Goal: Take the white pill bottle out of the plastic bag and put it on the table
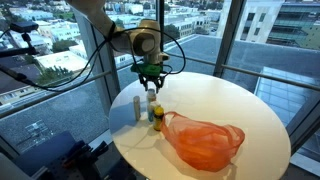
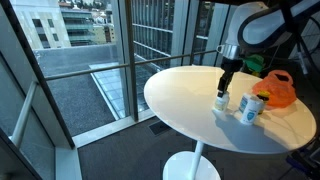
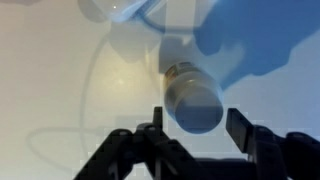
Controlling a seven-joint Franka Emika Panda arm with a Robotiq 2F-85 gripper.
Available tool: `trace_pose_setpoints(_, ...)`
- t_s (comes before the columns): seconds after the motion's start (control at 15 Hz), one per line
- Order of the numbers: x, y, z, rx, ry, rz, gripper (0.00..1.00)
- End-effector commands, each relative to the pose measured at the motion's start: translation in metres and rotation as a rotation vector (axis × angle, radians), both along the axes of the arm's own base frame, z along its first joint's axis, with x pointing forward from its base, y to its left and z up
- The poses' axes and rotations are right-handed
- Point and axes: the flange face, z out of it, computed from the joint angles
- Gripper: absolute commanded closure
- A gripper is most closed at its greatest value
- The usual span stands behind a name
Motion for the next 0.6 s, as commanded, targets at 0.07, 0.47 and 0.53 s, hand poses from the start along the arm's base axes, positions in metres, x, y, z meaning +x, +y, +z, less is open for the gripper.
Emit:
trace_pose_setpoints(0.07,-0.008,-0.015,0.03,-0.003,0.018,-0.058,0.0)
trace_pose_setpoints(0.47,-0.024,-0.06,0.07,-0.046,0.078,-0.192,0.0)
trace_pose_setpoints(0.53,-0.027,-0.068,0.076,-0.048,0.09,-0.21,0.0)
